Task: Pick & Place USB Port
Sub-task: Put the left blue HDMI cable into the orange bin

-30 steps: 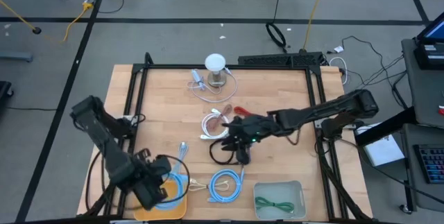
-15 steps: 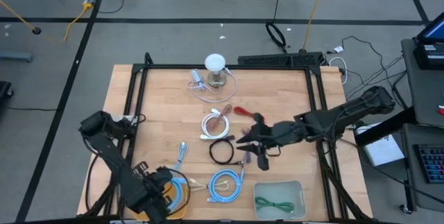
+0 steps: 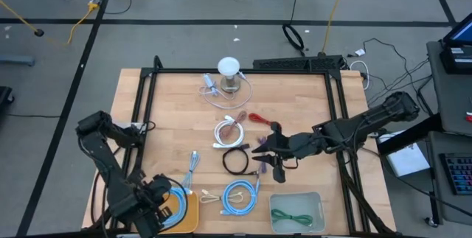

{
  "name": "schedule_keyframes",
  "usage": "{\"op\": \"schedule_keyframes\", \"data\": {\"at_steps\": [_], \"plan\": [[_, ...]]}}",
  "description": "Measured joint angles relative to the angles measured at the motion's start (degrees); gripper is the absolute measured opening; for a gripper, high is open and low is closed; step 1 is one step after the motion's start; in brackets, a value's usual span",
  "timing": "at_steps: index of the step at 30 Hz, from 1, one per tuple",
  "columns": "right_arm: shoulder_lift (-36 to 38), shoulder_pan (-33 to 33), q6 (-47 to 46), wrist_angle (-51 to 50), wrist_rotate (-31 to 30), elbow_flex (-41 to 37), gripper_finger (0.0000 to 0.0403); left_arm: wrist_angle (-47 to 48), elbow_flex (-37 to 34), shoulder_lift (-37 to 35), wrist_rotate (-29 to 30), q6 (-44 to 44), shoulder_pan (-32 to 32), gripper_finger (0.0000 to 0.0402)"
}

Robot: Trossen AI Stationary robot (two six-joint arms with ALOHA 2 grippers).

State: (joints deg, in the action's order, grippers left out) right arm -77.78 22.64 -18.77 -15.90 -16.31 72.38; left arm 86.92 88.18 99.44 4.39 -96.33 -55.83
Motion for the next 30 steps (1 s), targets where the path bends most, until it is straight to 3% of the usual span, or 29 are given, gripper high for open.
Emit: {"op": "schedule_keyframes", "data": {"at_steps": [30], "plan": [[0.0,-0.1,-0.2,-1.1,-1.8,0.0,0.0082,-2.8,0.0,4.1,0.1,6.2,-0.7,0.0036]]}}
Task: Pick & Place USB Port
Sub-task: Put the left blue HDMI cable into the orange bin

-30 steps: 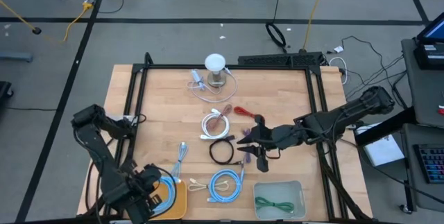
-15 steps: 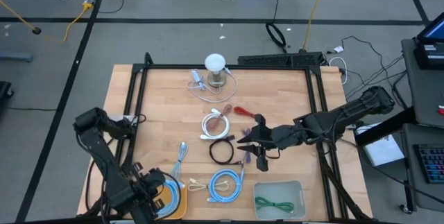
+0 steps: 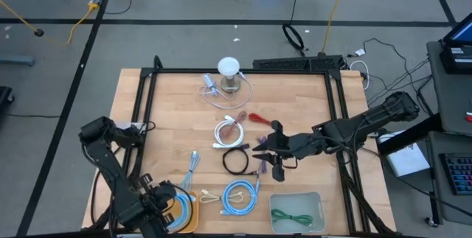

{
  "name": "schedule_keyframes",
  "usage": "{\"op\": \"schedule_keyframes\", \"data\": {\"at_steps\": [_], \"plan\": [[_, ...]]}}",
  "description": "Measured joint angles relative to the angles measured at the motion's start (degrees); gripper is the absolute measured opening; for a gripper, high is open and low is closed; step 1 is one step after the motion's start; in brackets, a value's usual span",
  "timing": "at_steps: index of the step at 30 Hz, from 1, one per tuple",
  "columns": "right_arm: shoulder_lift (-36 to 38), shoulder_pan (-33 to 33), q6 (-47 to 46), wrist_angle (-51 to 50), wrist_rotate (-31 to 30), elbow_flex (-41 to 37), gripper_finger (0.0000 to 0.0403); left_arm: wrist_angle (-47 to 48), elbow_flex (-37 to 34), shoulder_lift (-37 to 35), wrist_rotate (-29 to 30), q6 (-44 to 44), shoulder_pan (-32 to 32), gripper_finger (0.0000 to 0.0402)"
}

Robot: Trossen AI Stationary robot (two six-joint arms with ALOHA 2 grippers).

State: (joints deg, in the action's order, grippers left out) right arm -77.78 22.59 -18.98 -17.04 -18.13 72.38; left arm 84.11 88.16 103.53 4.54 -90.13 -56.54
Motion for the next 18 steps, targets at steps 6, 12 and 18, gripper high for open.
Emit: {"op": "schedule_keyframes", "data": {"at_steps": [6,12,18], "plan": [[0.0,0.0,0.0,0.0,0.0,0.0,0.0082,-2.9,-2.1,0.0,-1.2,0.3,-0.2,0.0036],[0.0,0.0,0.0,0.0,0.0,0.0,0.0082,-11.5,-6.7,0.0,-2.2,1.3,-0.1,0.0036],[0.0,0.0,-1.1,0.0,-0.1,0.0,0.0082,-11.2,-8.1,0.0,-2.0,1.2,-0.1,0.0036]]}}
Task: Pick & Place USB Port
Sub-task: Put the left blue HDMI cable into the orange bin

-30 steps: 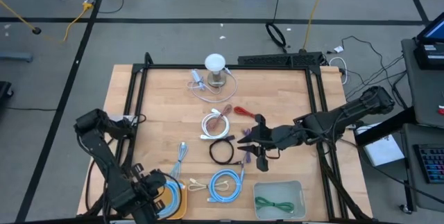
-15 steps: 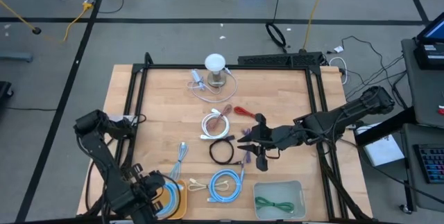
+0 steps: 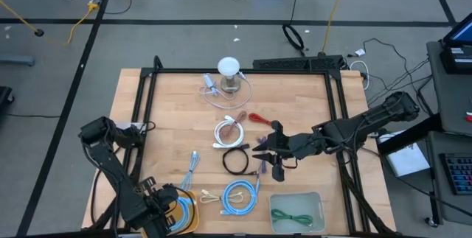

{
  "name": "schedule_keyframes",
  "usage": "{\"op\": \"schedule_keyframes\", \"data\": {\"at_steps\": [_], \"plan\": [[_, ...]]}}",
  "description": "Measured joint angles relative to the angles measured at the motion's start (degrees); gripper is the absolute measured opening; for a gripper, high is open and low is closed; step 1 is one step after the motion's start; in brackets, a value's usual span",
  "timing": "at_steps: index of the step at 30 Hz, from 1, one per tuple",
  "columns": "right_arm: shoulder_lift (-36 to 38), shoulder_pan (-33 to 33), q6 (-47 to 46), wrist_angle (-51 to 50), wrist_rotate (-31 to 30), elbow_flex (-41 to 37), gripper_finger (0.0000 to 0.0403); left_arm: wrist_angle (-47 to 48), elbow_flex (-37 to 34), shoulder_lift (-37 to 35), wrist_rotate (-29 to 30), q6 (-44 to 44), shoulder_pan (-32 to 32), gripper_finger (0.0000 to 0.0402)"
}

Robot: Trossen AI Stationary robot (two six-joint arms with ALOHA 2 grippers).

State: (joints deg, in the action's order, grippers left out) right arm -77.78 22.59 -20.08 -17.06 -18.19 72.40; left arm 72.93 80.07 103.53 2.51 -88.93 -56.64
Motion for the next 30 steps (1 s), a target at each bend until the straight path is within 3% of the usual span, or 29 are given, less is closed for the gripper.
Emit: {"op": "schedule_keyframes", "data": {"at_steps": [11,18,23,27,30], "plan": [[0.0,-0.3,0.0,0.0,-1.7,0.0,0.0082,-2.7,0.0,0.0,0.6,2.5,0.5,0.0040],[0.0,-0.5,0.0,0.0,-1.7,0.0,0.0082,-2.3,0.0,0.0,2.3,1.8,0.4,0.0142],[0.0,-0.5,0.0,0.0,-1.6,0.0,0.0082,-1.1,0.0,0.0,2.2,1.2,0.8,0.0178],[0.0,-0.5,0.0,0.0,-1.6,0.0,0.0082,-0.3,0.0,-0.1,2.1,0.6,1.4,0.0170],[0.0,-0.5,0.0,0.0,-1.6,0.0,0.0082,-2.0,0.0,-0.4,1.7,1.6,2.5,0.0120]]}}
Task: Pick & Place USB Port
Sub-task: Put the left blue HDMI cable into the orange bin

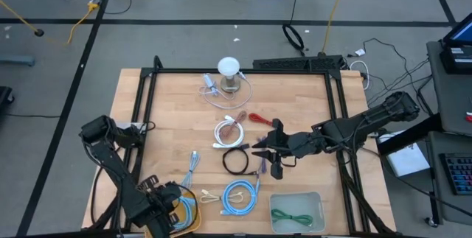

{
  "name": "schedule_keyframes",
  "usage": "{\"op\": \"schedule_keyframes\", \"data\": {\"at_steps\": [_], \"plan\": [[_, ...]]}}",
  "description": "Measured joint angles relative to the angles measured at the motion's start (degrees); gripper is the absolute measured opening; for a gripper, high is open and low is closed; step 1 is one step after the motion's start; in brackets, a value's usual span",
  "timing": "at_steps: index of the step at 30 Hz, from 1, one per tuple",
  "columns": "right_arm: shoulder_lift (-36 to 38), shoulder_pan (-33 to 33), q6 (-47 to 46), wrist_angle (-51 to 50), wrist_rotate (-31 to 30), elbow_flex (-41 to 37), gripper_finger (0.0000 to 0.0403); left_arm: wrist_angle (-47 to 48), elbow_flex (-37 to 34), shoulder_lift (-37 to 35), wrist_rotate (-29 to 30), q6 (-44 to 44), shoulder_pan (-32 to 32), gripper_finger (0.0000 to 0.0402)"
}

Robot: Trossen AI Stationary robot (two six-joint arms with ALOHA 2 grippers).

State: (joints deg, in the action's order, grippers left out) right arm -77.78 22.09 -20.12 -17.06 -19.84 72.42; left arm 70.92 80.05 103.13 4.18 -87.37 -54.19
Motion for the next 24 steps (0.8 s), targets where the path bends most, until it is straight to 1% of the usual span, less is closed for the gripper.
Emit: {"op": "schedule_keyframes", "data": {"at_steps": [3,4,7,11,20,24], "plan": [[0.0,0.0,0.0,0.0,0.0,0.0,0.0082,-4.2,0.0,0.0,-0.6,2.5,1.0,0.0029],[0.0,0.0,0.0,0.0,0.0,0.0,0.0082,-5.6,0.0,0.0,0.1,2.7,1.3,0.0016],[0.0,0.0,0.0,0.0,0.0,0.0,0.0082,-6.8,0.0,0.0,3.0,0.6,2.5,0.0004],[0.0,0.0,0.0,0.0,0.0,0.0,0.0082,-5.6,0.0,-0.1,7.6,-3.8,3.5,0.0002],[0.0,0.0,0.0,0.0,0.1,0.0,0.0082,-7.1,0.0,-0.2,8.3,-3.0,4.8,0.0001],[0.0,0.0,0.0,0.0,0.1,0.0,0.0082,-10.8,-2.5,-0.2,7.7,-3.2,5.1,0.0001]]}}
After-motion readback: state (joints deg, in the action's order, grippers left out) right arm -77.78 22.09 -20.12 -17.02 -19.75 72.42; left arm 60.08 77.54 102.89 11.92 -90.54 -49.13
